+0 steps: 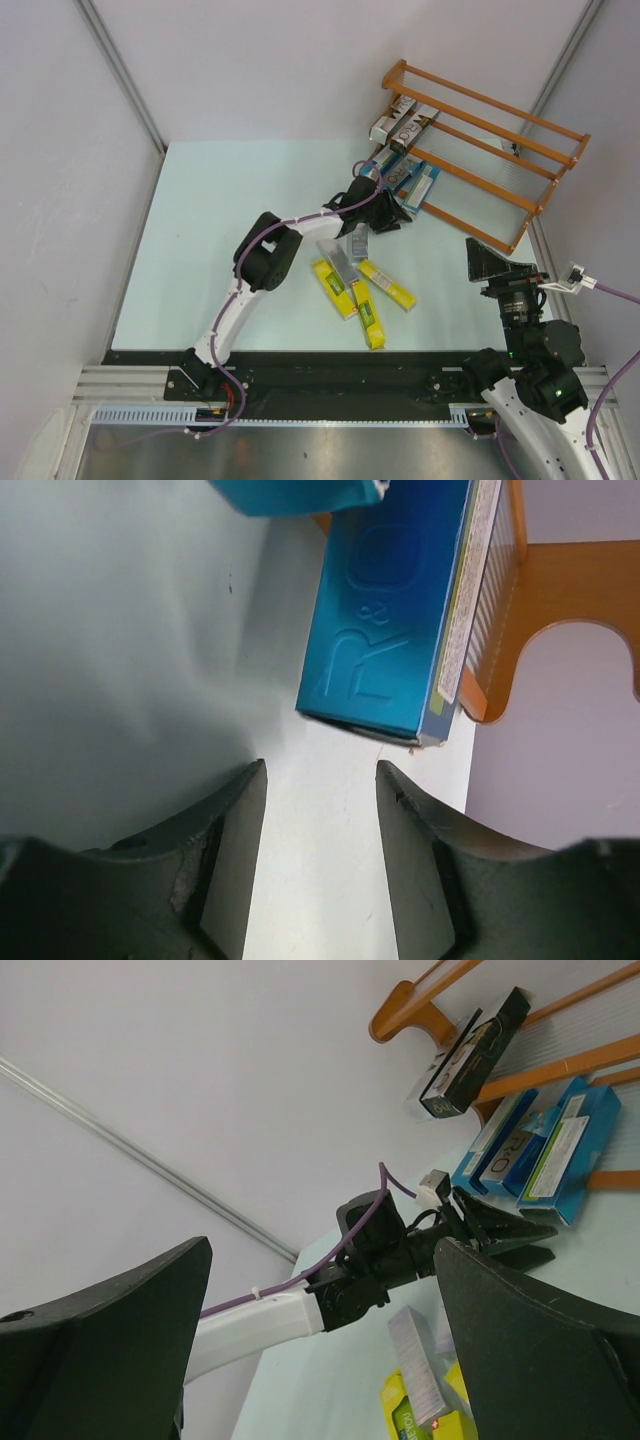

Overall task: Place and organize the toothpastes onto the shelf
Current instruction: Place the toothpaste on the shelf.

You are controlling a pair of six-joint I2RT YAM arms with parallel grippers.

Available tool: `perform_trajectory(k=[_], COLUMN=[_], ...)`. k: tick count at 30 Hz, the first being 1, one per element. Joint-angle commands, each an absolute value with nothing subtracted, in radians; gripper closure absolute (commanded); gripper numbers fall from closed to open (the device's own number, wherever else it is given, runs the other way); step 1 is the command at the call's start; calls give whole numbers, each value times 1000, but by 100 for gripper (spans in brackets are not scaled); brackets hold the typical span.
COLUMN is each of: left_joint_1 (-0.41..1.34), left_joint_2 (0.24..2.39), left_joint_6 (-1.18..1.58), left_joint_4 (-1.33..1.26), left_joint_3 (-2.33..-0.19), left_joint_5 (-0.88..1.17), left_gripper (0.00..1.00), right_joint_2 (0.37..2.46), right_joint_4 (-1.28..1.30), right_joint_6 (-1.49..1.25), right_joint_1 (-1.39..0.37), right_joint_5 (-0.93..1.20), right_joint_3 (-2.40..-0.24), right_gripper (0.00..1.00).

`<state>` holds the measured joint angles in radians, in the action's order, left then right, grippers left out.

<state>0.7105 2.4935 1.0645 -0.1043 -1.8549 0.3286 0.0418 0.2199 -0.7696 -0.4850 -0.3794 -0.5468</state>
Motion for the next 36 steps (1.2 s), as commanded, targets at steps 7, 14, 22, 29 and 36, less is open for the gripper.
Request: perform_trajectory(k=[7, 14, 22, 29, 36], left_joint_1=[696, 667, 646, 637, 632], left_joint_2=[2594, 2599, 2600, 2634, 2642], left_joint_6=[1077, 1092, 1098, 1092, 1094], left_joint_4=[-28, -31, -20, 26, 18], left_joint_3=[-2037, -2049, -2082, -2161, -2163], left_joint_5=[321, 311, 304, 296, 287], left_gripper=[46, 46, 46, 45, 45], right_joint_2=[34, 34, 34, 34, 35], right_joint_4=[216, 216, 221, 221, 224], right_joint_6=[-756, -752, -755, -755, -753], right_joint_1=[-489, -491, -491, -491, -491], right_joint_5=[-416, -422, -420, -422, -428], right_joint_3=[-583, -584, -583, -583, -583], right_gripper=[0, 0, 0, 0, 0])
